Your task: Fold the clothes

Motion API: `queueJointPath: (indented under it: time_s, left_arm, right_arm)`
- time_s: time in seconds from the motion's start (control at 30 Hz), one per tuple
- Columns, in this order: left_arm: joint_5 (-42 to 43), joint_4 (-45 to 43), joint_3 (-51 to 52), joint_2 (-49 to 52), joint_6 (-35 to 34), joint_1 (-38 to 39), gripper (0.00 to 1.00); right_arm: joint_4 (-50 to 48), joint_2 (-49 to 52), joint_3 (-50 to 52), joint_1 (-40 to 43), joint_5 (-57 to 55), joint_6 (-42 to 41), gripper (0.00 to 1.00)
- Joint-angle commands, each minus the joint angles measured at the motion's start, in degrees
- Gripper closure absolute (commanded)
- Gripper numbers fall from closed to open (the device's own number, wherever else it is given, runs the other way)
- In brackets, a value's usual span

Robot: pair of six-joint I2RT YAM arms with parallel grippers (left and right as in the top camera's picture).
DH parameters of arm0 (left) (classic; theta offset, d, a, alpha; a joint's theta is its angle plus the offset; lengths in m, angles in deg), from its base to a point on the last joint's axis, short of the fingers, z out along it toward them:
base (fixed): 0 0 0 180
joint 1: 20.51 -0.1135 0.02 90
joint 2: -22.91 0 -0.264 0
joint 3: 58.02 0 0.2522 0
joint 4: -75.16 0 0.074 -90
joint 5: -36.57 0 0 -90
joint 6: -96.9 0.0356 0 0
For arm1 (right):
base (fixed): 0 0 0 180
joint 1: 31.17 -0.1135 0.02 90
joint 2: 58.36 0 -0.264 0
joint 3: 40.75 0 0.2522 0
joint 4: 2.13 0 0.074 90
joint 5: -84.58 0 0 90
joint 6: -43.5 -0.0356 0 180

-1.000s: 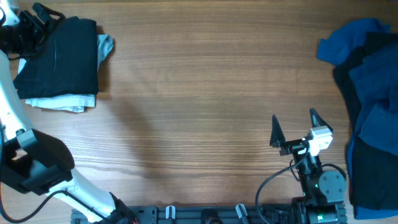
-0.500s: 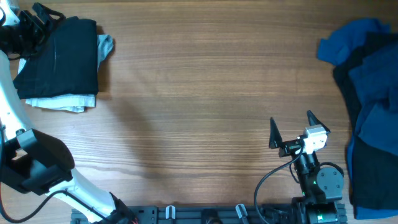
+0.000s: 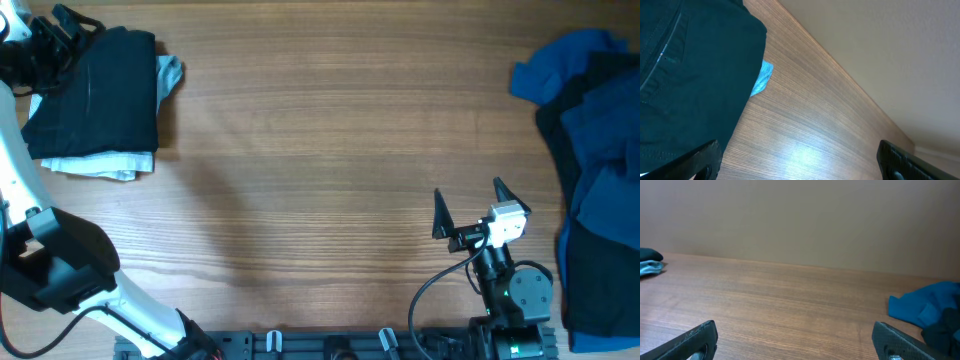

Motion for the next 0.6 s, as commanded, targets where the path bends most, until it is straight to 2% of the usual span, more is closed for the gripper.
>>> queueJointPath:
  time_s: [0.0,0.17,0.33,0.47,0.57]
  left_arm:
    - [-0.15,-0.17,0.28,0.02,-0.09,0.09,0.00]
    - [-0.15,-0.15,0.28,-0.66,-0.09,0.22,0.00]
    - [-0.17,-0.17,0.28,-7.13,-0.09,2.40,0.00]
    - [-0.15,-0.17,0.28,-15.98,-0.09,9.81,0.00]
    - [-0.15,-0.17,0.28,-21.59,-0.09,18.53,0.00]
  right_arm:
    - [-0.15,-0.72,0.09,-0.42,0.63,1.11,0.00]
    - [-0.15,-0.72,0.09,-0.42,0.63,1.11,0.00]
    - [-0.15,-0.72,0.09,-0.42,0.63,1.14,0.00]
    - [-0.15,-0.72,0.09,-0.42,0.63,1.14,0.00]
    - [-0.15,-0.72,0.09,-0.42,0.63,1.11,0.00]
